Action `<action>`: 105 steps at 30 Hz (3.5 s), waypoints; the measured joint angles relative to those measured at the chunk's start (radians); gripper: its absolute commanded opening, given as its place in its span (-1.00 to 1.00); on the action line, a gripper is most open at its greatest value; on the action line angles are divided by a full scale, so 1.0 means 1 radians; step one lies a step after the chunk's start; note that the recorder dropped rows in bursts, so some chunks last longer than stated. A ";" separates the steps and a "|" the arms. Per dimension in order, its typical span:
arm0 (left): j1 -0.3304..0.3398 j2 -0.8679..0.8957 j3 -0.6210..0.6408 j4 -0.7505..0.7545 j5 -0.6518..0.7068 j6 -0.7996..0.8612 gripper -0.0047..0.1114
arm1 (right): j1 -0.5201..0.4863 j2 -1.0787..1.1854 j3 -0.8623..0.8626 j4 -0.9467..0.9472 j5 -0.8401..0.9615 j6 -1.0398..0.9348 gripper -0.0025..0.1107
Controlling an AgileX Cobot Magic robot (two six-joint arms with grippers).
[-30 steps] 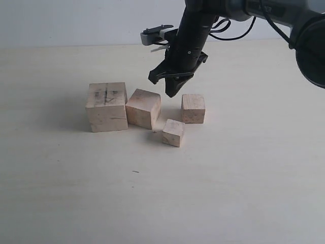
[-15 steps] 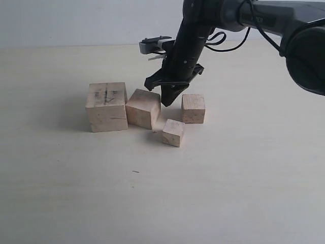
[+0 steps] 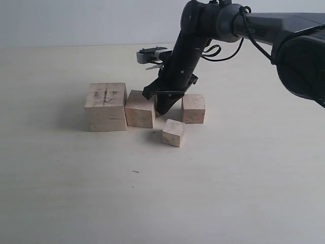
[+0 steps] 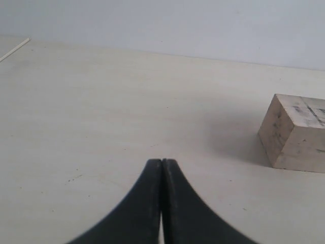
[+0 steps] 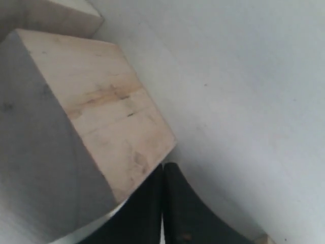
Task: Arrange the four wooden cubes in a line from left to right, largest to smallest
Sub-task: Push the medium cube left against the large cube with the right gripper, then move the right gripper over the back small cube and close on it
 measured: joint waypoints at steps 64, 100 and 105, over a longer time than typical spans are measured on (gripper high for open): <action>0.000 0.000 0.000 0.000 0.000 0.000 -0.92 | 0.034 -0.344 0.311 -0.278 -0.039 0.554 -0.77; 0.000 0.000 0.000 0.000 0.000 0.000 -0.92 | 0.049 -0.298 0.317 -0.399 -0.104 0.900 0.31; 0.000 0.000 0.000 0.000 0.000 0.000 -0.92 | 0.049 -0.298 0.317 -0.399 -0.108 0.904 0.31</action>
